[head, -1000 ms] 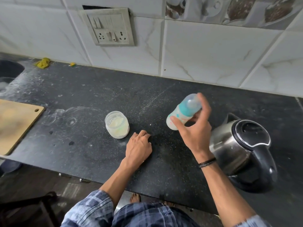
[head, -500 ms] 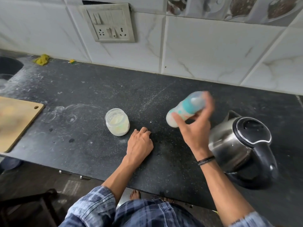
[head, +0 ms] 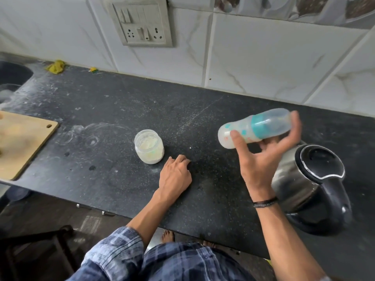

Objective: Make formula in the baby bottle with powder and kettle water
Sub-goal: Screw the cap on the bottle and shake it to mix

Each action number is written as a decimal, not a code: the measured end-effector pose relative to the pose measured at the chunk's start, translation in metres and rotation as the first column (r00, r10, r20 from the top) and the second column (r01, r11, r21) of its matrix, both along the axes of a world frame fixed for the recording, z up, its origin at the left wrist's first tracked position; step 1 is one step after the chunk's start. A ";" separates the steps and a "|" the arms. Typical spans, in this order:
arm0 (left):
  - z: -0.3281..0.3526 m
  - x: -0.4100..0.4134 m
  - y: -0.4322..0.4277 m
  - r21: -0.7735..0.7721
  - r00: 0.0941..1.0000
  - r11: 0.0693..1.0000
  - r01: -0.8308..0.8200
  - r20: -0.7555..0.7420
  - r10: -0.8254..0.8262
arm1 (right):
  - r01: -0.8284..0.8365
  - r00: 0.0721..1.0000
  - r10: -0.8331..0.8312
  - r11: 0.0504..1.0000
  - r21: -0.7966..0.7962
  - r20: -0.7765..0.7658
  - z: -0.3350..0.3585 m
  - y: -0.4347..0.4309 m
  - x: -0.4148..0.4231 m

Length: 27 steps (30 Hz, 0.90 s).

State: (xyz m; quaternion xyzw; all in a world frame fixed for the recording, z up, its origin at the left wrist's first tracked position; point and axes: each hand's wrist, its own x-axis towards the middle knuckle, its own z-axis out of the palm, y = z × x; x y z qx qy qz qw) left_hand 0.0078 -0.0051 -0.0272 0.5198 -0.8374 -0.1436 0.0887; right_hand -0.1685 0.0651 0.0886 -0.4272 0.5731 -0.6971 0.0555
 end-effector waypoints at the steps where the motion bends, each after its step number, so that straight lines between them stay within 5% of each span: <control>1: 0.000 -0.002 0.000 0.000 1.000 1.000 -0.003 0.007 0.003 | 0.019 1.000 -0.019 1.000 -0.002 -0.015 -0.002 -0.003 -0.001; 5: 0.001 0.000 -0.001 0.007 1.000 1.000 -0.012 0.013 0.012 | -0.027 0.992 0.065 0.950 0.311 -0.110 -0.016 -0.007 -0.003; 9: 0.001 0.001 0.000 0.023 1.000 1.000 0.006 0.006 -0.006 | -0.022 1.000 0.021 0.999 0.039 0.016 -0.004 -0.001 0.001; 14: 0.003 0.000 -0.002 0.028 1.000 1.000 0.003 0.027 -0.004 | -0.027 0.998 0.041 0.967 0.254 -0.050 -0.013 -0.006 0.000; 17: 0.002 0.002 0.000 0.033 1.000 0.999 0.016 0.023 -0.017 | -0.009 0.999 0.010 1.000 -0.003 0.032 -0.001 0.001 0.000; 19: 0.000 0.000 0.000 0.029 1.000 1.000 -0.004 0.025 0.004 | 0.018 1.000 -0.018 0.999 -0.031 -0.004 -0.001 -0.004 -0.001; 23: 0.001 -0.001 -0.001 0.045 0.999 0.999 0.002 0.037 -0.004 | -0.008 0.992 0.039 0.969 0.247 -0.121 -0.011 -0.003 -0.004; 27: 0.001 0.000 0.000 0.047 1.000 0.999 0.001 0.021 -0.002 | 0.007 0.999 -0.008 1.000 -0.018 -0.050 -0.001 0.003 0.001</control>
